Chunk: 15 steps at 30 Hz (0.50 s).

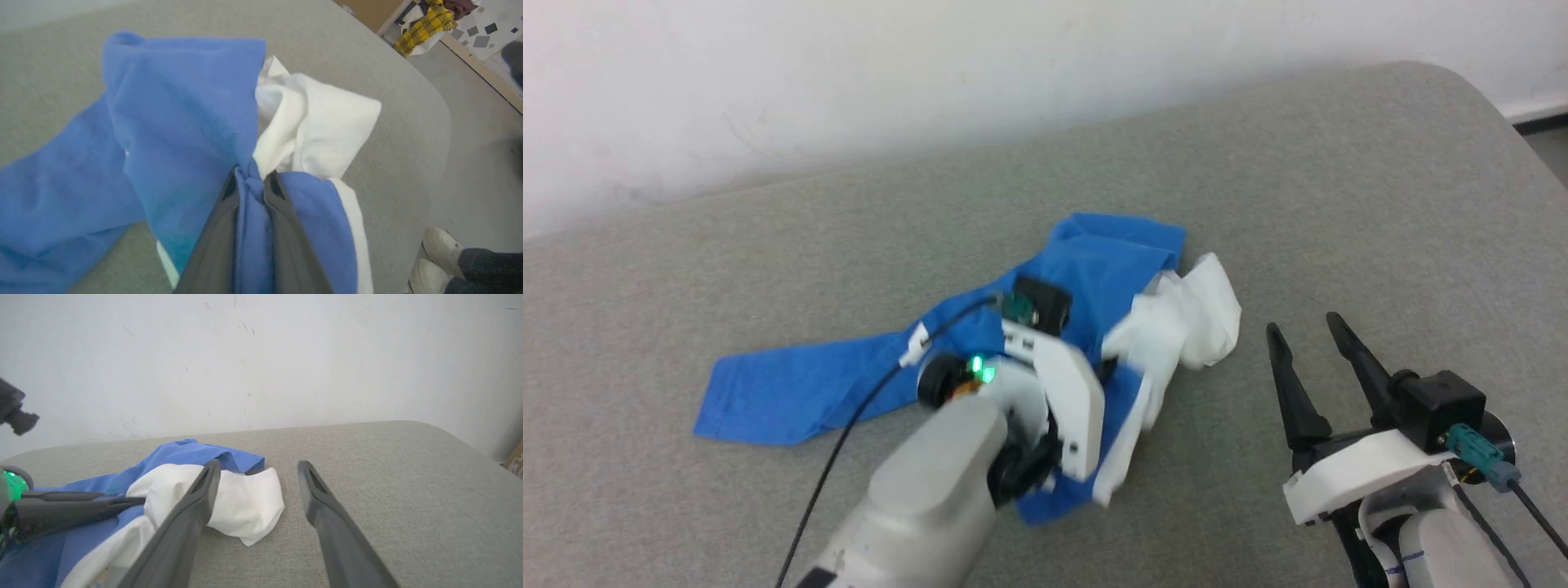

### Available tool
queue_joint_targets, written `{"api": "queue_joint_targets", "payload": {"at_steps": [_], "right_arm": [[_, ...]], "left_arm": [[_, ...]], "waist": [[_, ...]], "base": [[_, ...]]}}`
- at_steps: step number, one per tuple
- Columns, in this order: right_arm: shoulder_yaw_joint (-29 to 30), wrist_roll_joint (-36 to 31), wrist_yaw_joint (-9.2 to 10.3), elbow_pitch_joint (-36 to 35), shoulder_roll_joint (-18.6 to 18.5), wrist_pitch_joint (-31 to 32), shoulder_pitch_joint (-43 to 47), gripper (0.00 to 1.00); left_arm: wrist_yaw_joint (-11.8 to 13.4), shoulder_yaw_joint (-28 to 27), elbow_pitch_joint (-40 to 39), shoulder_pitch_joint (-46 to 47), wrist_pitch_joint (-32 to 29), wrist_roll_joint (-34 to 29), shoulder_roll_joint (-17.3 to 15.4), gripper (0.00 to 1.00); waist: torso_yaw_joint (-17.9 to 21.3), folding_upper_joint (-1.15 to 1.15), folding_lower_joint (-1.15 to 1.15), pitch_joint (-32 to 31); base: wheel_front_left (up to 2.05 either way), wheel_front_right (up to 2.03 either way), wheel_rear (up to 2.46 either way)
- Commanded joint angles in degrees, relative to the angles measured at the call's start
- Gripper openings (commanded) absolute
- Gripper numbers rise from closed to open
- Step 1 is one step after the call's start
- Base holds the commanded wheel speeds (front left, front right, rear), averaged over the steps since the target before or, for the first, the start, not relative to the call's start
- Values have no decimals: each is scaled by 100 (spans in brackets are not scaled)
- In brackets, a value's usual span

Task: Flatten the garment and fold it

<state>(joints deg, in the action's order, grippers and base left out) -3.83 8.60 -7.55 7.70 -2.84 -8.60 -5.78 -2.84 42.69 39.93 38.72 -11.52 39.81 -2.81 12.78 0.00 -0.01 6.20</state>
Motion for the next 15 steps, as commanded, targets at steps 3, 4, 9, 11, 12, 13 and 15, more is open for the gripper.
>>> {"api": "queue_joint_targets", "payload": {"at_steps": [3, 4, 9, 11, 12, 13, 15], "right_arm": [[11, 1, 6, 9, -4, 28, -55, 100], [9, -9, 6, 14, -4, 44, -53, 100], [3, -58, 6, -12, -4, 122, -21, 100], [9, -78, 6, -35, -4, 150, 3, 100], [5, -91, 6, -52, -4, 168, 13, 100], [16, -99, 6, -74, -4, 184, 27, 100], [26, -117, 6, -119, -4, 235, 48, 100]], "left_arm": [[-100, 211, 298, -315, -414, 290, -8, 100], [-121, 250, 323, -378, -486, 393, -8, 100], [-242, 204, 83, -567, -30, 786, -8, 100], [-222, 61, -60, -616, 432, 809, -13, 100], [-171, -26, -162, -625, 752, 758, -45, 100], [-121, -113, -278, -643, 1090, 696, -85, 100], [40, -315, -500, -726, 1706, 597, -204, 100]], "waist": [[101, 0, 1, 112], [74, 0, 1, 93], [-153, 0, 1, -49], [-264, 0, 1, -122], [-315, 0, 1, -147], [-383, 0, 1, -178], [-501, 0, 1, -234]], "base": [[0, 0, 0], [0, 0, 0], [0, 0, 0], [0, 0, 0], [0, 0, 0], [0, 0, 0], [0, 0, 0]]}}
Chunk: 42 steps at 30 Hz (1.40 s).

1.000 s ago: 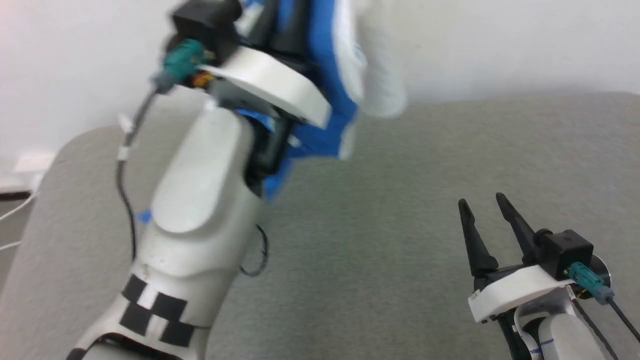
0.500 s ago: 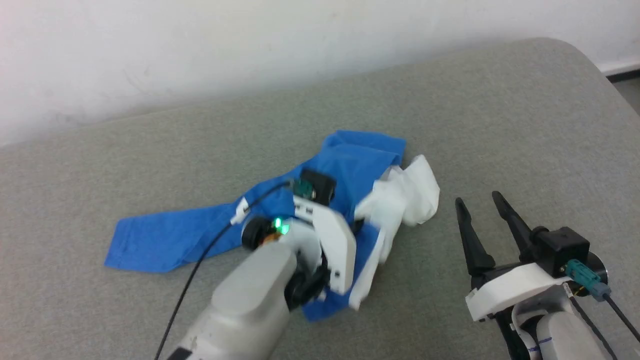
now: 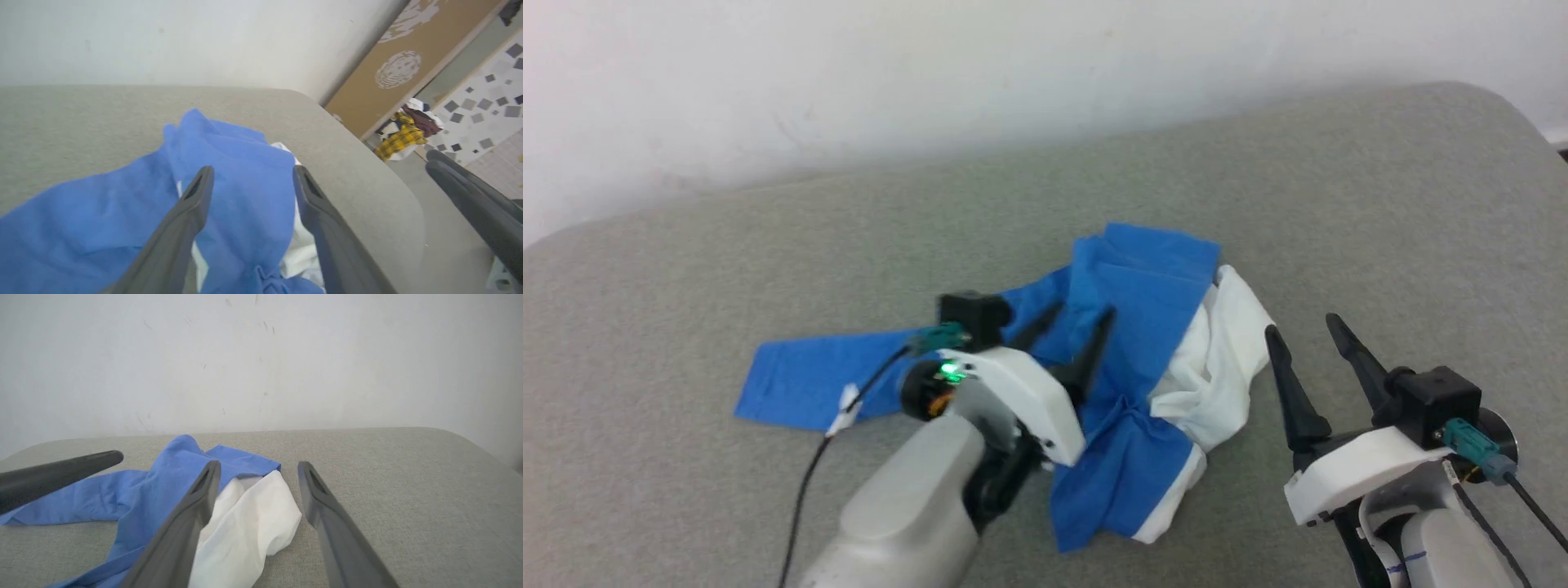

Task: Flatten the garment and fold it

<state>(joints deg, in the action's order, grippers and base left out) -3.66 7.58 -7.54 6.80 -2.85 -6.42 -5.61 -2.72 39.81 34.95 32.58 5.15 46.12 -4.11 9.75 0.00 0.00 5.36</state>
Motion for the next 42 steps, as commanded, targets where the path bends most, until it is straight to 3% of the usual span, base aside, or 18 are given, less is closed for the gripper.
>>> {"api": "queue_joint_targets", "payload": {"at_steps": [1, 4, 9, 13, 20, 31, 32, 33, 34, 35, 36, 42], "right_arm": [[8, -21, 5, -55, -3, 44, 32, 100], [13, -13, 5, -133, -3, 135, -4, 100], [68, 194, 5, -169, -3, 571, -185, 100], [197, 650, 5, 50, -3, 1421, -455, 100], [713, 1290, 5, 792, -3, 2941, -1138, 100], [991, 1389, 5, 1683, -3, 3266, -2042, 100], [981, 1413, 5, 1721, -3, 3199, -2104, 96], [974, 1392, 5, 1754, -3, 3118, -2158, 60], [928, 1375, 5, 1782, -3, 3060, -2200, 37], [908, 1370, 5, 1778, -3, 2939, -2243, 9], [898, 1342, 5, 1772, -3, 2802, -2275, 0], [1022, 1044, 5, 1412, -3, 2098, -2175, 0]], "left_arm": [[132, -111, -113, -159, 325, -116, -165, 100], [519, -392, -491, -339, 862, -432, -498, 100], [1090, -1174, -1500, -896, 980, -1033, -939, 100], [1307, -1889, -2397, -1548, 983, -1615, -1080, 100], [1292, -2777, -3115, -2203, 984, -2319, -916, 100], [884, -3322, -3117, -2311, 985, -2762, -421, 100], [849, -3355, -3095, -2312, 985, -2799, -383, 100], [817, -3386, -3074, -2314, 985, -2832, -349, 100], [788, -3420, -3056, -2317, 985, -2863, -319, 100], [764, -3458, -3041, -2323, 985, -2894, -293, 100], [742, -3495, -3027, -2335, 985, -2920, -268, 100], [617, -3672, -2936, -2428, 985, -3029, -161, 100]], "waist": [[-250, 0, 0, -167], [-406, 0, 0, -201], [-661, 0, 0, -106], [-828, 0, 0, 67], [-1135, 0, 0, 408], [-1436, 0, 0, 640], [-1445, 0, 0, 640], [-1450, 0, 0, 636], [-1449, 0, 0, 628], [-1440, 0, 0, 612], [-1426, 0, 0, 587], [-1288, 0, 0, 373]], "base": [[0, 0, 0], [0, 0, 0], [0, 0, 0], [0, 0, 0], [0, 0, 0], [0, 0, 0], [0, 0, 0], [0, 0, 0], [0, 0, 0], [0, 0, 0], [0, 0, 0], [0, 0, 0]]}}
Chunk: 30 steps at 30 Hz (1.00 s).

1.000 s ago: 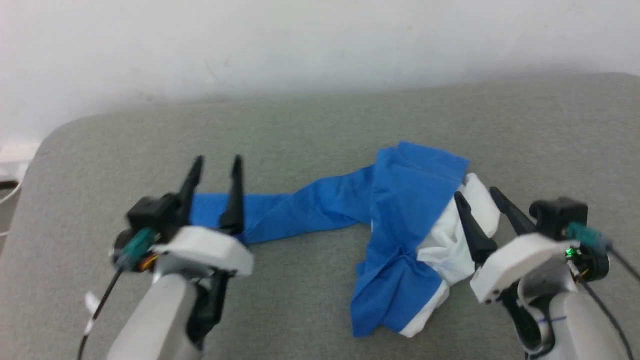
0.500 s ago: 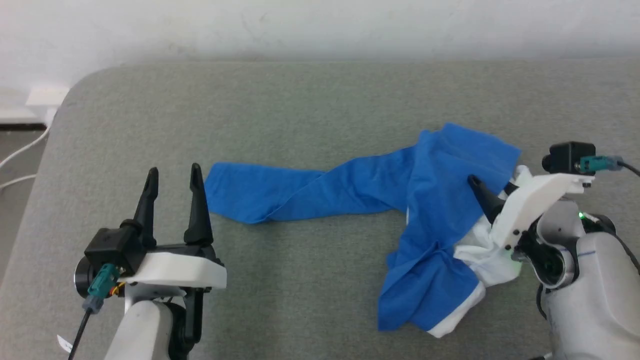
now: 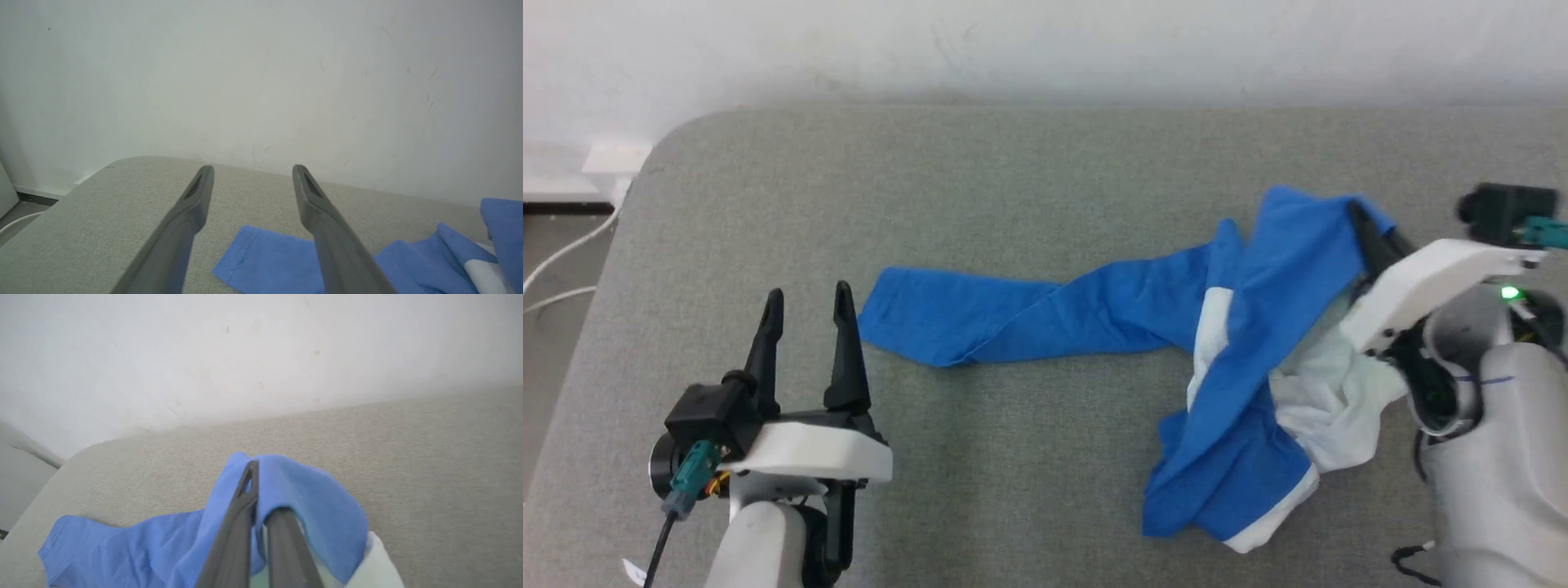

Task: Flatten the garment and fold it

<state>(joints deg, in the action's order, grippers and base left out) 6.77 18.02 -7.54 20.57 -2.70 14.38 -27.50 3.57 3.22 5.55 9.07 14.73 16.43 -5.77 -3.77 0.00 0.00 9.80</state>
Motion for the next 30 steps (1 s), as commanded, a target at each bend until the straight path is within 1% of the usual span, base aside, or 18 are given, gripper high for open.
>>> {"api": "queue_joint_targets", "payload": {"at_steps": [1, 3, 6, 9, 12, 15, 18, 19, 20, 22, 25, 28, 30], "right_arm": [[88, -75, 5, -91, -18, -79, 92, 0], [426, -268, 5, -389, -18, -208, 308, 0], [1141, -591, 5, -853, -18, -172, 773, 0], [1923, -827, 5, -1126, -18, 99, 1291, 0], [2563, -964, 5, -1095, -18, 428, 1739, 0], [2864, -880, 5, -809, -18, 777, 2020, 0], [2784, -661, 5, -484, -18, 1136, 2225, 0], [2674, -502, 5, -429, -18, 1239, 2270, 47], [2566, -325, 5, -401, -18, 1317, 2323, 100], [2243, -57, 5, -476, -18, 1476, 2472, 100], [1662, 409, 5, -911, -18, 1770, 2770, 100], [1108, 806, 5, -1695, -18, 2181, 3137, 100], [935, 946, 5, -2270, -18, 2378, 3349, 100]], "left_arm": [[-36, -38, 23, -93, 27, -71, 16, 100], [-60, -67, 44, -138, 27, -106, 45, 100], [-102, -116, 75, -206, 27, -134, 80, 100], [-145, -142, 101, -285, 27, -155, 109, 100], [-182, -159, 133, -329, 27, -169, 133, 100], [-213, -154, 169, -362, 27, -179, 156, 100], [-260, -141, 230, -372, 27, -192, 167, 100], [-271, -138, 245, -372, 27, -192, 172, 100], [-283, -128, 259, -374, 27, -194, 178, 100], [-313, -114, 293, -371, 27, -193, 186, 100], [-358, -56, 345, -372, 27, -210, 200, 100], [-381, 0, 369, -358, 27, -215, 215, 100], [-398, 35, 389, -333, 27, -221, 223, 100]], "waist": [[92, 0, 0, -121], [141, 0, 0, -210], [217, 0, 0, -331], [299, 0, 0, -422], [385, 0, 0, -475], [481, 0, 0, -499], [560, 0, 0, -512], [589, 0, 0, -526], [607, 0, 0, -534], [649, 0, 0, -539], [729, 0, 0, -551], [847, 0, 0, -544], [943, 0, 0, -527]], "base": [[0, 0, 0], [0, 0, 0], [0, 0, 0], [0, 0, 0], [0, 0, 0], [0, 0, 0], [0, 0, 0], [0, 0, 0], [0, 0, 0], [0, 0, 0], [0, 0, 0], [0, 0, 0], [0, 0, 0]]}}
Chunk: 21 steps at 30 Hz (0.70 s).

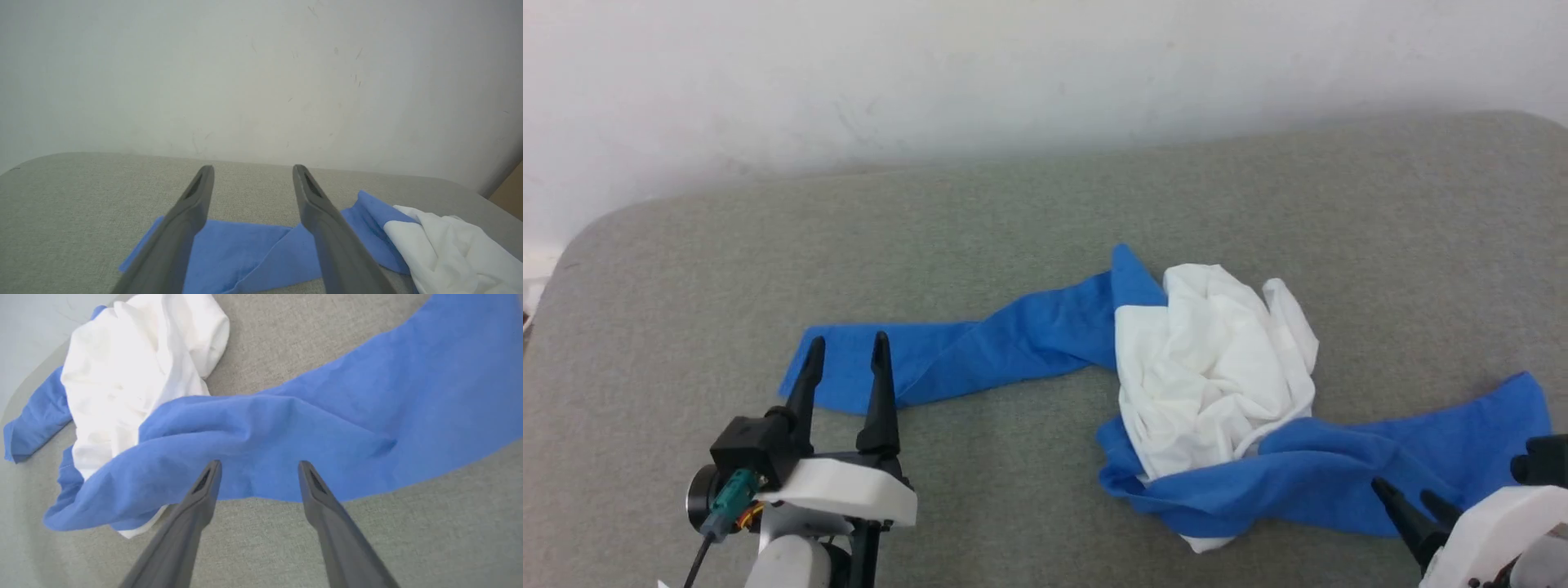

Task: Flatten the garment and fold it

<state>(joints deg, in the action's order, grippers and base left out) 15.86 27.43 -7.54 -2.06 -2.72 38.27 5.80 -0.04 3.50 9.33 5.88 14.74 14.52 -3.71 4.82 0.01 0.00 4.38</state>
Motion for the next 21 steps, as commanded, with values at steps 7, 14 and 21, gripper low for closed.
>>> {"api": "queue_joint_targets", "payload": {"at_steps": [7, 14, 21], "right_arm": [[-335, 231, 5, -1491, -16, -272, 260, 100], [-1085, -597, 5, -1637, -16, -1780, -58, 100], [-1892, -930, 5, -1121, -16, -2741, -526, 100]], "left_arm": [[-163, 349, 203, 263, 25, -61, 48, 100], [-415, 1207, 982, 1359, -606, -21, 75, 100], [-333, 2069, 2176, 2873, -1812, 676, 81, 100]], "waist": [[390, -1, 0, 131], [545, -1, 0, 541], [699, -1, 0, 1079]], "base": [[0, 0, 0], [0, 0, 0], [0, 0, 0]]}}
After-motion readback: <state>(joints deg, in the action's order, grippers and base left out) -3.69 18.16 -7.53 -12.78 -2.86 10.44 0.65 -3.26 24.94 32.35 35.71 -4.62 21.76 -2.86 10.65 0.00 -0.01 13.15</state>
